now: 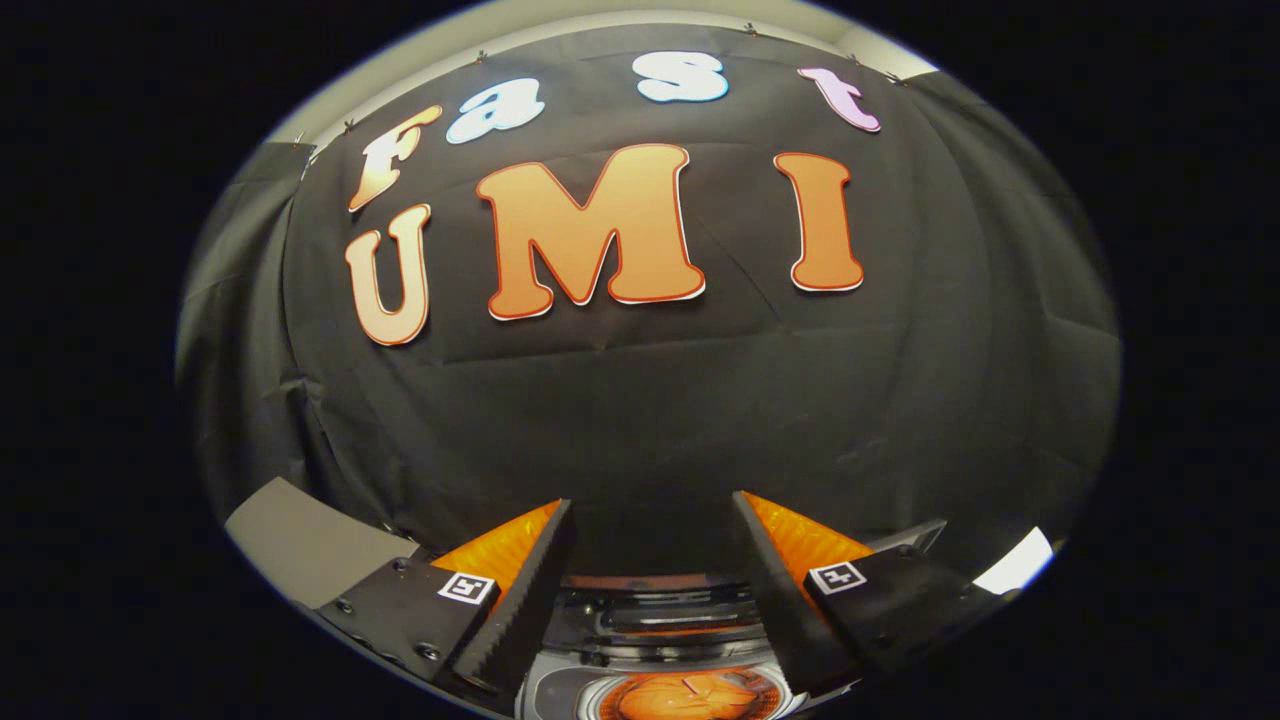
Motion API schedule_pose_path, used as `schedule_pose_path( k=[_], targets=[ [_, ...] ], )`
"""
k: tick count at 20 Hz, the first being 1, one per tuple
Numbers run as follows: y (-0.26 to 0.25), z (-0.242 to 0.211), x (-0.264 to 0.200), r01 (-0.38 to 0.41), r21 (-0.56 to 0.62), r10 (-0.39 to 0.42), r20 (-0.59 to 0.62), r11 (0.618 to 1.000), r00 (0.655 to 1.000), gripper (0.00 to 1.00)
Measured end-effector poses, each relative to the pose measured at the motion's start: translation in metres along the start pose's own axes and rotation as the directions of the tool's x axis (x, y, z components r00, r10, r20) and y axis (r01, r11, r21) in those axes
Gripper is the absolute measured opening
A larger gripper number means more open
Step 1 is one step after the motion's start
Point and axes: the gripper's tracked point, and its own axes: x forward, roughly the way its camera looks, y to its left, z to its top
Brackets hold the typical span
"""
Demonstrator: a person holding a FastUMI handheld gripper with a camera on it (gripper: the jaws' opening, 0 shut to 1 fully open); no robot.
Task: Put the clothes into the washing machine and then close the washing machine lid.
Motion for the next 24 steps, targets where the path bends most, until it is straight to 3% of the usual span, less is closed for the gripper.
schedule_pose_path(
  k=[5, 12, 14, 24],
  targets=[
    [-0.001, -0.018, 0.040, 0.005, -0.027, -0.007, -0.084, 1.000, 0.996, 0.98],
    [-0.023, -0.044, 0.070, 0.069, -0.038, -0.074, -0.162, 0.997, 0.984, 0.99],
    [-0.029, -0.058, 0.070, 0.079, -0.035, -0.085, -0.215, 0.996, 0.973, 0.99],
    [-0.027, -0.059, 0.056, 0.068, -0.039, -0.074, -0.201, 0.997, 0.977, 0.99]
  ],
)
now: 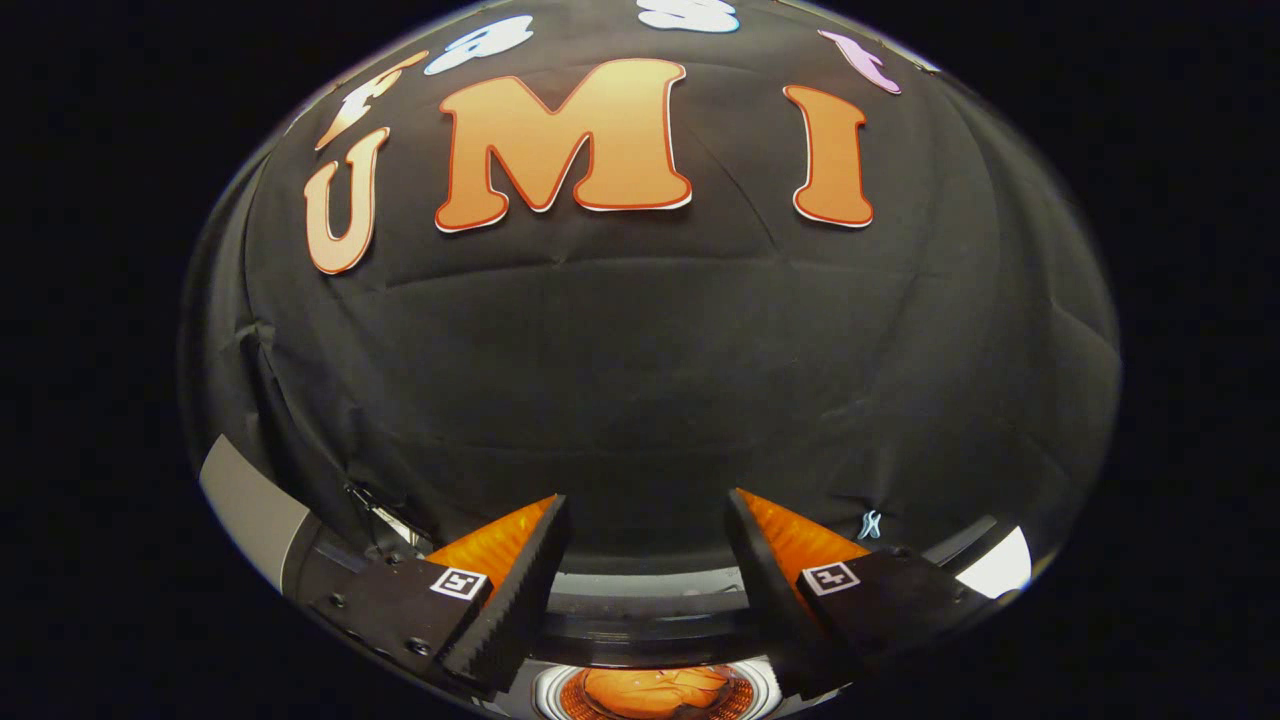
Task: Put the clothes into the washing machine and then close the washing machine lid.
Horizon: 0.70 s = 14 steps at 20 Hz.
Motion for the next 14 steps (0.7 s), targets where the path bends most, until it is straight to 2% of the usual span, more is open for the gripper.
schedule_pose_path(
  k=[14],
  targets=[
    [0.003, -0.029, -0.056, 0.001, -0.002, -0.001, 0.057, 1.000, 0.998, 0.99]
  ],
)
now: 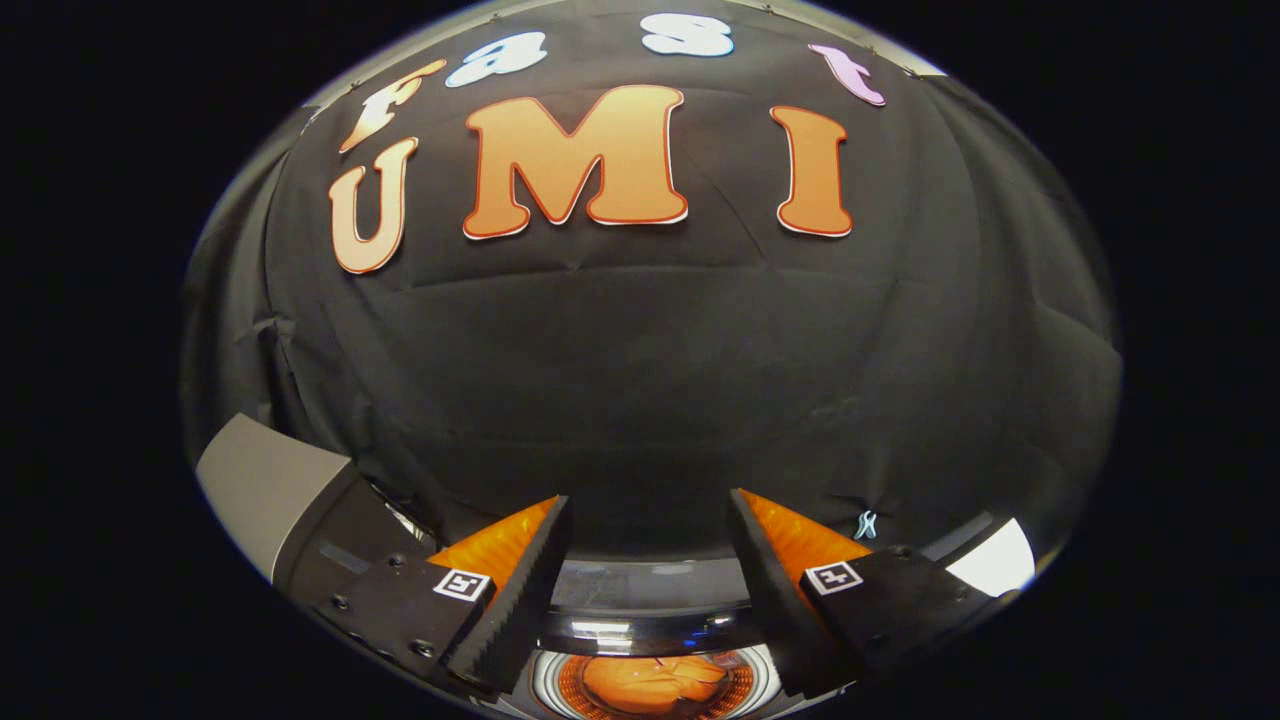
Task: Put the clothes into the washing machine and then close the washing machine lid.
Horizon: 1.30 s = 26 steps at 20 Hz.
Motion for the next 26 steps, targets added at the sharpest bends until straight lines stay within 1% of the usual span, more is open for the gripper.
schedule_pose_path(
  k=[8, 11, 16, 19, 21, 26],
  targets=[
    [0.000, -0.032, -0.038, 0.009, 0.002, -0.009, -0.006, 1.000, 1.000, 0.99],
    [0.002, -0.050, -0.051, 0.012, 0.003, -0.012, -0.031, 1.000, 0.999, 0.99],
    [0.004, -0.104, -0.075, 0.001, 0.004, 0.000, -0.100, 1.000, 0.995, 0.98],
    [0.004, -0.125, -0.080, 0.006, 0.020, -0.004, -0.127, 1.000, 0.992, 0.98],
    [0.004, -0.124, -0.084, 0.008, 0.035, -0.004, -0.120, 0.999, 0.993, 0.99],
    [0.009, -0.099, -0.096, 0.002, 0.035, 0.001, -0.065, 0.999, 0.998, 0.98]
  ],
)
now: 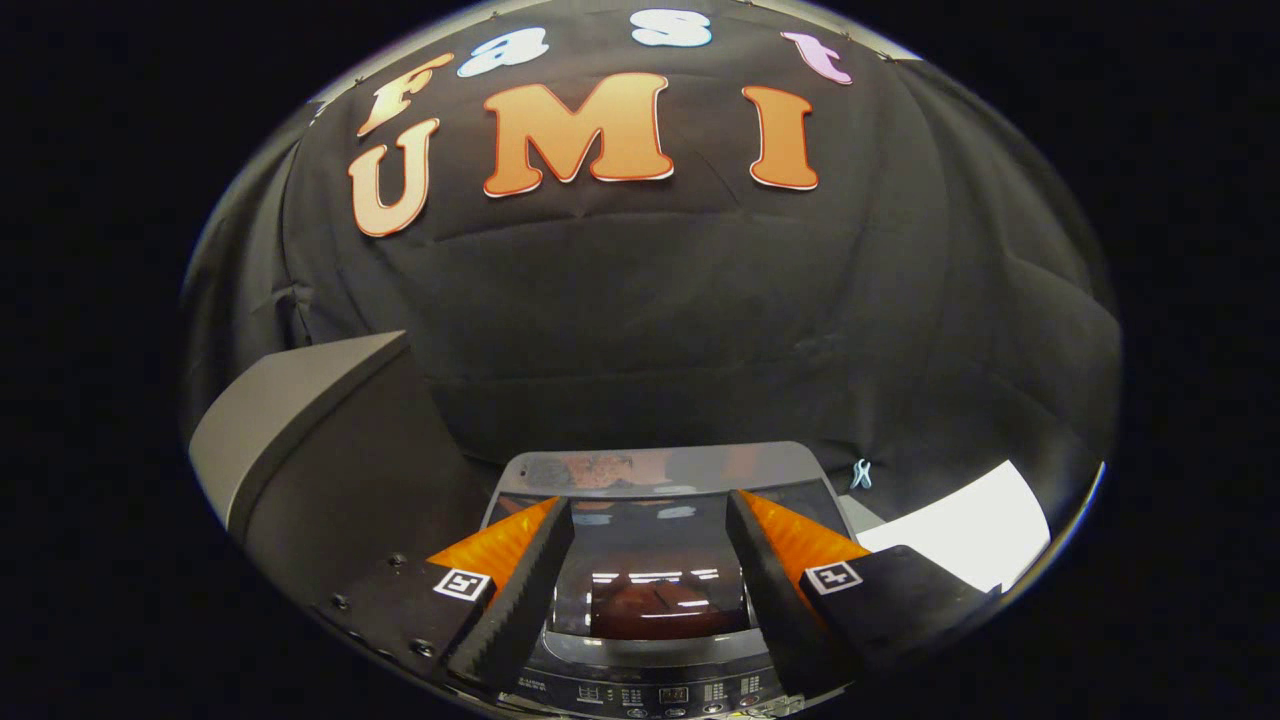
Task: Put the clothes into the washing machine and then close the washing machine lid.
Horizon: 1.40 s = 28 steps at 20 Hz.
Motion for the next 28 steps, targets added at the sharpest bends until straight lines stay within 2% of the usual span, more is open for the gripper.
schedule_pose_path(
  k=[4, 9, 15, 20, 25, 28],
  targets=[
    [0.007, 0.031, -0.030, -0.013, 0.012, 0.012, 0.080, 1.000, 0.997, 0.98],
    [0.009, 0.063, -0.092, -0.019, 0.022, 0.015, 0.181, 1.000, 0.983, 0.98],
    [-0.008, 0.103, -0.171, -0.028, 0.047, 0.013, 0.307, 0.999, 0.952, 0.98],
    [-0.033, 0.110, -0.229, -0.026, 0.030, 0.014, 0.351, 0.999, 0.936, 0.98],
    [-0.049, 0.118, -0.264, -0.029, 0.059, 0.002, 0.409, 0.998, 0.913, 0.98],
    [-0.056, 0.120, -0.284, -0.016, 0.024, 0.004, 0.441, 1.000, 0.898, 0.99]
  ],
)
